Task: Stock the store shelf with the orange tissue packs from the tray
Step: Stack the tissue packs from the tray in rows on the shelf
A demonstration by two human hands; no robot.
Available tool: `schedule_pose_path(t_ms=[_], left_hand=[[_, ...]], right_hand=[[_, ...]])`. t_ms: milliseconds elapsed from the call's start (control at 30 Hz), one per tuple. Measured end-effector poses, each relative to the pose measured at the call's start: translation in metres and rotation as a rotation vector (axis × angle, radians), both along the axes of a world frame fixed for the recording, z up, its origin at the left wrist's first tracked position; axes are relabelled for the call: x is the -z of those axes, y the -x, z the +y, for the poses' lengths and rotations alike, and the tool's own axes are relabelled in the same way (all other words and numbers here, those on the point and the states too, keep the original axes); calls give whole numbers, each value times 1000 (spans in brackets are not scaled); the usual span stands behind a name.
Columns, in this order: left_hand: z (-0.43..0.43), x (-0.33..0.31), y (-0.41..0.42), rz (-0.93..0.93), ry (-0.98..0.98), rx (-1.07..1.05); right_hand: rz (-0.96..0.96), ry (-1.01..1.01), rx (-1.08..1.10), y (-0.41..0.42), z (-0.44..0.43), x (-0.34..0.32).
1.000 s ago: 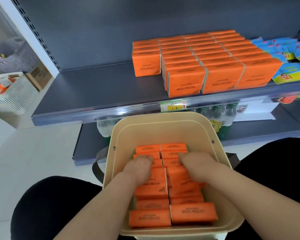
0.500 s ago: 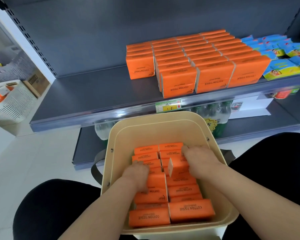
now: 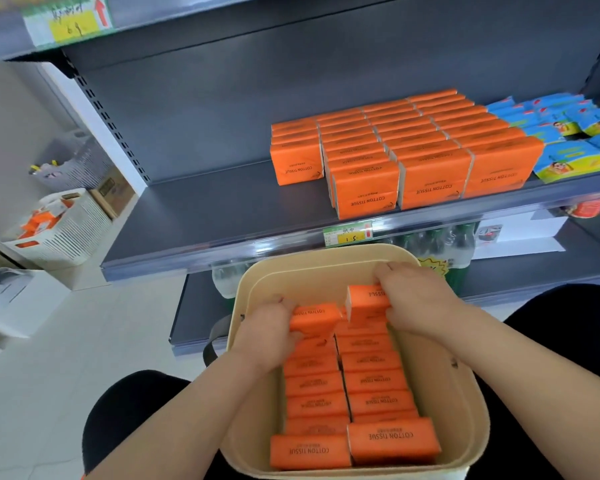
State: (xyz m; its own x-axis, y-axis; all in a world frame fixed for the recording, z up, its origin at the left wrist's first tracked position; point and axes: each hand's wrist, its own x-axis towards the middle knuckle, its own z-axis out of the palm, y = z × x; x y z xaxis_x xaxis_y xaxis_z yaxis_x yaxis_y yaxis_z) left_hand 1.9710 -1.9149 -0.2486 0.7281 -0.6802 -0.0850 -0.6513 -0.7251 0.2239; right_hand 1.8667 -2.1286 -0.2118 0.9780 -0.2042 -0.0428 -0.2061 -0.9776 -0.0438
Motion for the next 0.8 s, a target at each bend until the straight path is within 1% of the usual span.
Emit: schedule_pose_path(t_ms=[67, 200, 333, 400, 467, 600, 700, 800], left_hand=[[-4, -23, -11, -74, 82, -28], [-14, -66, -36, -204, 229, -154], [-29, -96, -66, -267, 274, -278], [-36, -102, -84, -264, 276, -298], [-43, -103, -103, -235, 281, -311], [-62, -93, -137, -204, 267, -348], [-80, -87, -158, -180, 285, -395], [-100, -85, -177, -199, 266, -405]], right_hand=[[-50, -1, -1, -5, -7, -16], [-167, 45, -30, -23, -20, -39], [-272, 56, -114, -39, -28, -42], [-296, 41, -140, -44, -31, -38], [-280, -5, -141, -49, -33, -33], [-290, -97, -132, -60, -38, -34], [-296, -123, -114, -67, -45, -38], [-285, -141, -107, -71, -47, -38]])
